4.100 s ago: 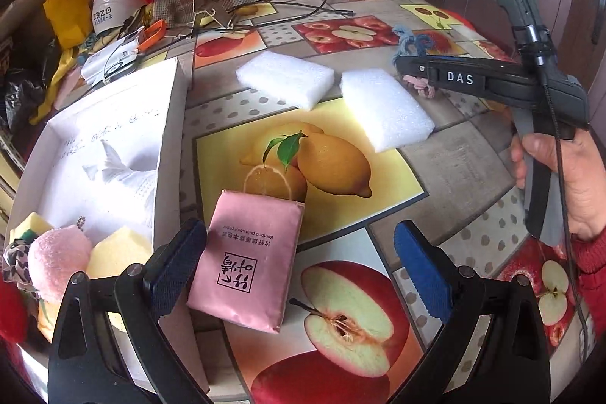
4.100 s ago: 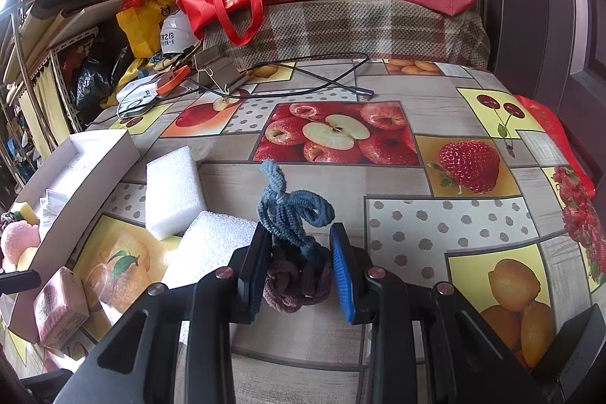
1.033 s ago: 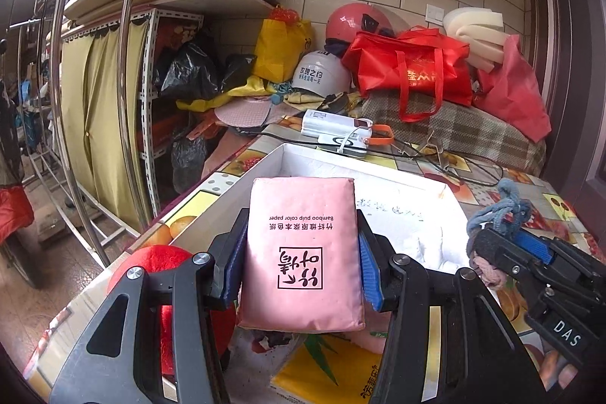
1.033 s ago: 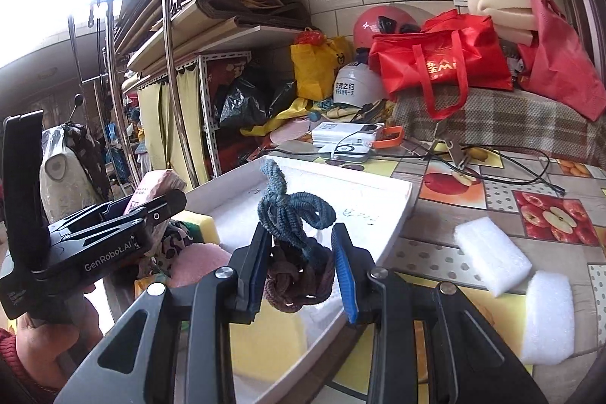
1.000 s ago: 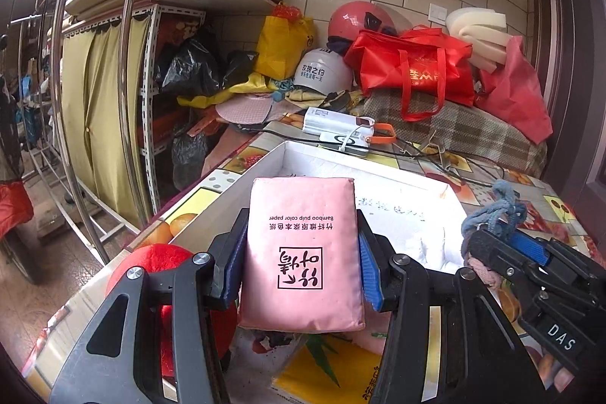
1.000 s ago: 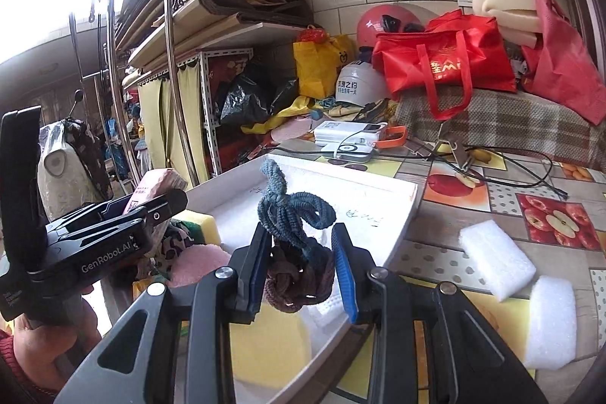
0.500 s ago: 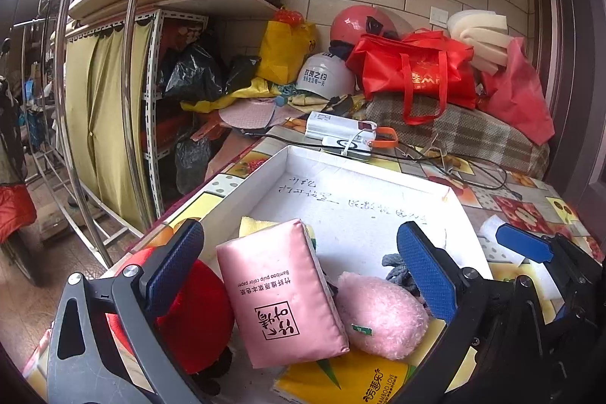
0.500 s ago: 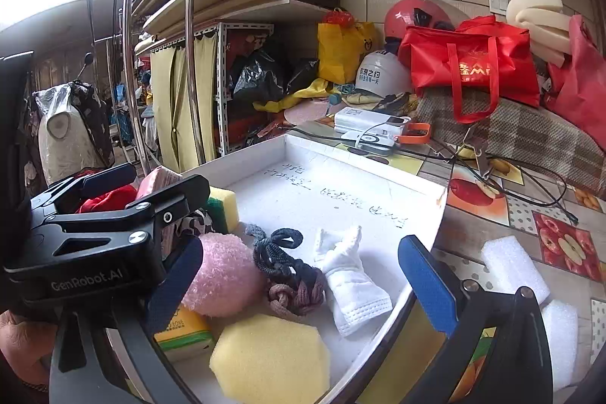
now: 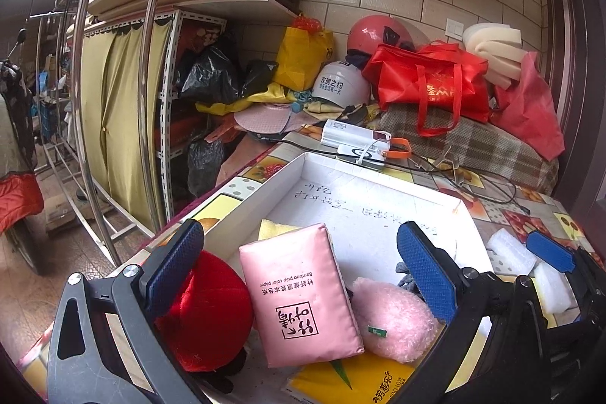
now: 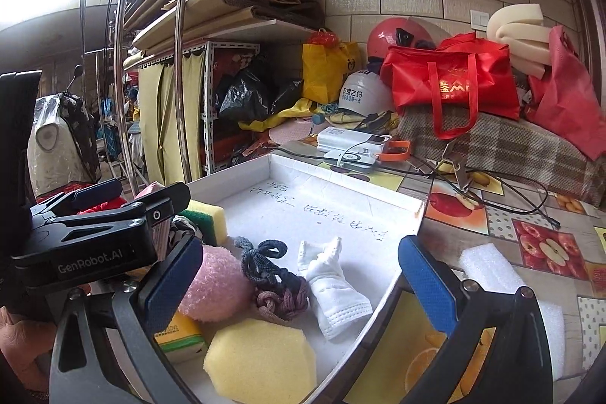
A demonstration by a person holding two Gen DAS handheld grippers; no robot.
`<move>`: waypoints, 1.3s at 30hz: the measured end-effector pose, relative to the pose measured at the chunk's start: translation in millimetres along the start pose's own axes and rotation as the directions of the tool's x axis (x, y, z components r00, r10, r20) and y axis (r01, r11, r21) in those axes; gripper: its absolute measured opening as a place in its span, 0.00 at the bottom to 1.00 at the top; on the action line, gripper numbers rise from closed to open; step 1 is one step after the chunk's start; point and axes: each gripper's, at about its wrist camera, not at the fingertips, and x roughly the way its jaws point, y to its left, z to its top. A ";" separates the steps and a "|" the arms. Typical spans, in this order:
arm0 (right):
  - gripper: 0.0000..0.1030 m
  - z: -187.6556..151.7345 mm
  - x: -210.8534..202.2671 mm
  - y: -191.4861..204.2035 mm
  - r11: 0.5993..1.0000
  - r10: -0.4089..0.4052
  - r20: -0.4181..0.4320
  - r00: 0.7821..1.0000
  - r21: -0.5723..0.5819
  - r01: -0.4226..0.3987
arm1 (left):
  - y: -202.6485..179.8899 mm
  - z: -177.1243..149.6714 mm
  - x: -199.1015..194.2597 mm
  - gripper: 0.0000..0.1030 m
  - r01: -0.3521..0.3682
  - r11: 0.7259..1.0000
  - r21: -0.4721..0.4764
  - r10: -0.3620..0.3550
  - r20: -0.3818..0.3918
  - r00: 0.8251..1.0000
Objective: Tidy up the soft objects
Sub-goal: 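Move right gripper from the box toward the white foam blocks, then close right gripper on a white foam block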
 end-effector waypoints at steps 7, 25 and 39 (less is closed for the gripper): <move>1.00 -8.2 -14.8 -15.0 0.991 -0.133 -0.023 0.991 -0.032 0.132 | -16.2 -5.8 -16.2 1.00 -0.030 0.997 0.075 0.026 0.051 0.998; 1.00 -62.9 -6.6 -190.0 0.888 -0.242 -0.495 0.835 0.233 0.396 | -162.9 -47.6 -37.8 1.00 0.271 0.938 0.218 -0.233 -0.184 0.955; 0.53 -85.7 -79.3 -251.3 0.783 -0.210 -0.392 0.896 0.482 0.394 | -274.1 -51.6 62.1 1.00 0.212 0.962 0.171 -0.128 -0.400 0.907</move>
